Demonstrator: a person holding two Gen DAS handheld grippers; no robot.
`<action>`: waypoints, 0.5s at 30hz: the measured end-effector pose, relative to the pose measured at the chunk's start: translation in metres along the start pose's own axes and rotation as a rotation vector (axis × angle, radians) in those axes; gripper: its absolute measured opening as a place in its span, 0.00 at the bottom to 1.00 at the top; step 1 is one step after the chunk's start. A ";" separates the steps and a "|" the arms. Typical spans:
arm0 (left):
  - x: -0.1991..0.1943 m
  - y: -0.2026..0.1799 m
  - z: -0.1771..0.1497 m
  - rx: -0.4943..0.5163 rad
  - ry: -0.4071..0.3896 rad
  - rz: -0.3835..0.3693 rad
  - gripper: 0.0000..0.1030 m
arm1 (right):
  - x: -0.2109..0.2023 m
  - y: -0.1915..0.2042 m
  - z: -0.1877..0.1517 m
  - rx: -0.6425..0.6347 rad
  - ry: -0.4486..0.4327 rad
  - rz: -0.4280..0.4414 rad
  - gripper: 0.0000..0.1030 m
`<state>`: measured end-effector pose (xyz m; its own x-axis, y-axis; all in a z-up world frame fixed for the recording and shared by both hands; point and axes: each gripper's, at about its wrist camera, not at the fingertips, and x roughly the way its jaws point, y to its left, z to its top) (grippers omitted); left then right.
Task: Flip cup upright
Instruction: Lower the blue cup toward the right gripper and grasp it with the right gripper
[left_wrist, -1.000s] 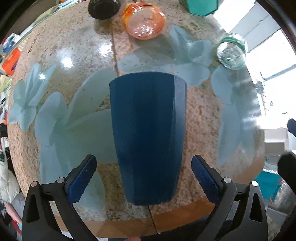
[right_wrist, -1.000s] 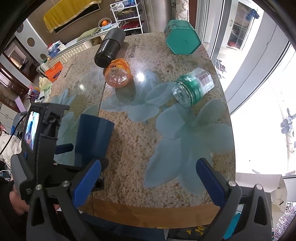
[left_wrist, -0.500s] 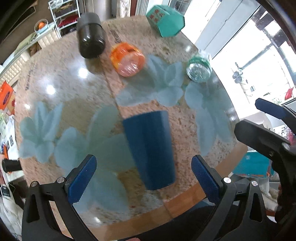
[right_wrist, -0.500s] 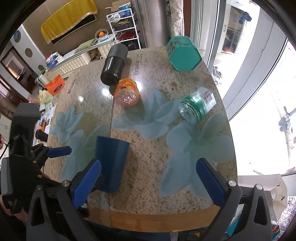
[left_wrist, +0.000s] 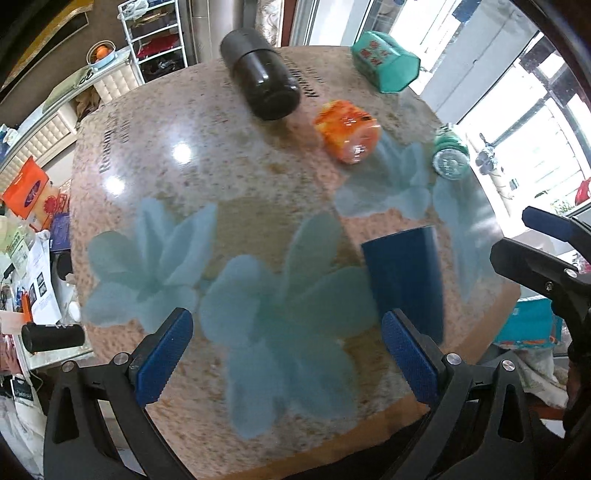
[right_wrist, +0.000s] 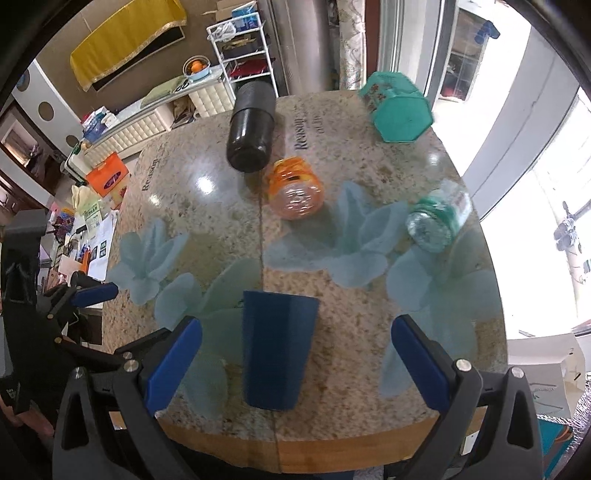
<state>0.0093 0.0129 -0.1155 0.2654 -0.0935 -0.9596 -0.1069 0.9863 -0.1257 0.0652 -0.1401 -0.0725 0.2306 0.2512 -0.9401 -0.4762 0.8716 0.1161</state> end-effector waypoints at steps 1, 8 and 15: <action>0.001 0.005 0.000 -0.003 0.003 0.001 1.00 | 0.003 0.003 0.001 -0.003 0.009 0.001 1.00; 0.011 0.026 -0.002 0.002 0.017 0.029 1.00 | 0.036 0.016 0.005 0.000 0.117 0.001 1.00; 0.029 0.035 -0.008 0.011 0.060 0.017 1.00 | 0.087 0.010 0.005 0.059 0.271 -0.014 1.00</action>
<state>0.0058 0.0435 -0.1496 0.2054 -0.0841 -0.9751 -0.1007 0.9892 -0.1065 0.0845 -0.1071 -0.1515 -0.0025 0.1243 -0.9922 -0.4222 0.8994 0.1137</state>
